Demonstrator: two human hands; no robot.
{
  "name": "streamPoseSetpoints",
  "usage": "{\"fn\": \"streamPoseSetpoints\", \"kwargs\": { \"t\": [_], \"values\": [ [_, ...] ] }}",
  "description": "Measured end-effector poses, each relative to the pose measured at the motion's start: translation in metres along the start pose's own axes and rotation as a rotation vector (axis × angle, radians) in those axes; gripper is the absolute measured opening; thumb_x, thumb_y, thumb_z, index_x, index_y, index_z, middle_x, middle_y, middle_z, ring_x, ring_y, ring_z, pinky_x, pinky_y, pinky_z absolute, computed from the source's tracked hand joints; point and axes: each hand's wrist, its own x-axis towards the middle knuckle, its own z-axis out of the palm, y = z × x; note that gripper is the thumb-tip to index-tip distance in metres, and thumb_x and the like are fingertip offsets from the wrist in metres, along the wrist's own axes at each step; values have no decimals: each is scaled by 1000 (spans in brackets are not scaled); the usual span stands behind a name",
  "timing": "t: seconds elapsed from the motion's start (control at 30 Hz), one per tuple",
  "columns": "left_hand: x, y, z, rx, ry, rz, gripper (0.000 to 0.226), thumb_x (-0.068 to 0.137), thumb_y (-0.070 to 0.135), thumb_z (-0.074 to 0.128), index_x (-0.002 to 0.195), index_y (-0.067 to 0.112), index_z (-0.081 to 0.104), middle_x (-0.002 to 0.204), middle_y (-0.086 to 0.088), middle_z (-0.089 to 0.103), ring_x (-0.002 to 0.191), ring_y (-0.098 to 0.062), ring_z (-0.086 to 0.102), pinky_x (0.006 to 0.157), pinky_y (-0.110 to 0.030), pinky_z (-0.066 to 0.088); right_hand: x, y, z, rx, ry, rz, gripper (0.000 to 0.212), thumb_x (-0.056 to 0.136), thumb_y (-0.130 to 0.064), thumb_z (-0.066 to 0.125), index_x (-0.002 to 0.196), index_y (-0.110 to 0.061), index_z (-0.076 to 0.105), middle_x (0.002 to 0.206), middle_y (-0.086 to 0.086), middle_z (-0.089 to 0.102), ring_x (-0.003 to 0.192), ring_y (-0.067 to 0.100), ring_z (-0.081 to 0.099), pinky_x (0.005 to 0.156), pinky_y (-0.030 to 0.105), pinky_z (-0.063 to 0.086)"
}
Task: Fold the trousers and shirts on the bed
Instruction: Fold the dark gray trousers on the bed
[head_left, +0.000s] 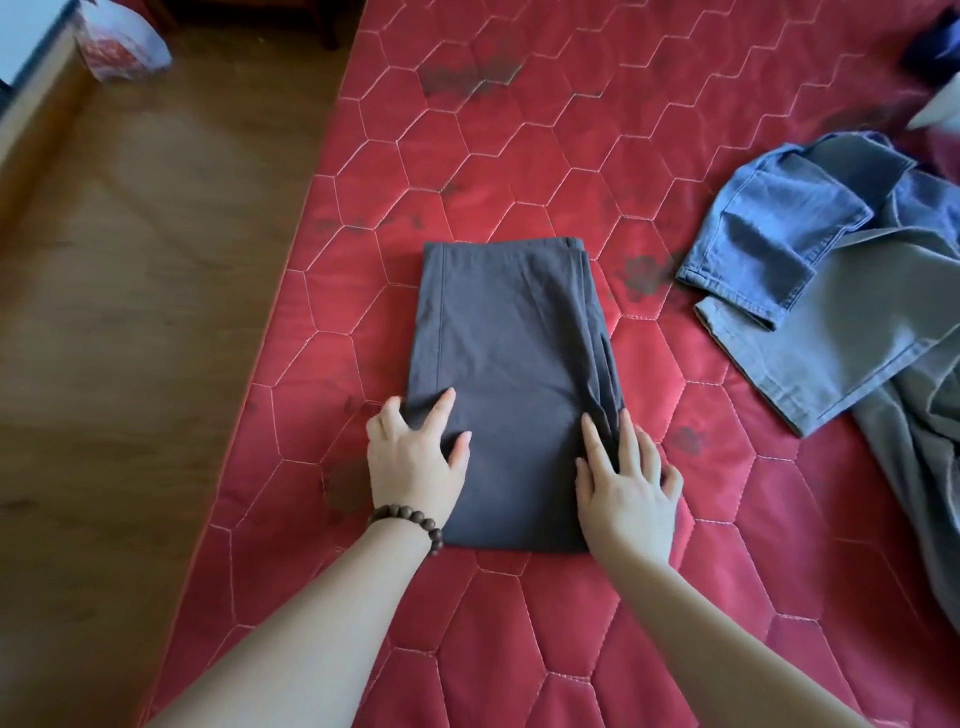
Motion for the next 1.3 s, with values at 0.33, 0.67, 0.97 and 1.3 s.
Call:
{"fn": "streamPoseSetpoints", "kwargs": {
  "t": [0.33,0.67,0.97,1.3],
  "values": [
    [-12,-54,-37,131,-128,-89,55,90,52,53,141,49,34,88,-4,45,66,-27,57,59,-32,44,-35,-64,2,-12,-62,-68,54,81,-21,70,133,-19,56,139,16,51,115,40,52,83,48,45],
    [-53,-147,-51,289,127,-86,57,82,39,68,136,38,50,116,-22,50,93,-40,55,74,-47,47,-95,-129,19,-54,-157,-226,54,82,-34,43,131,-17,59,138,21,51,112,36,57,78,44,48],
    [-61,-150,-46,310,-122,-136,66,96,53,32,150,39,-3,160,-14,1,147,-29,3,117,-51,12,-103,-110,24,-100,-253,-197,64,97,-52,25,152,-29,0,160,13,-7,148,26,-6,112,59,-13],
    [-141,-63,-115,106,-286,-7,76,96,45,43,153,21,-1,159,-12,15,147,-24,11,117,-43,18,-168,-91,-72,61,-266,-113,59,101,-42,25,154,-26,3,161,-1,-7,148,21,-12,118,52,-4]
  ]
}}
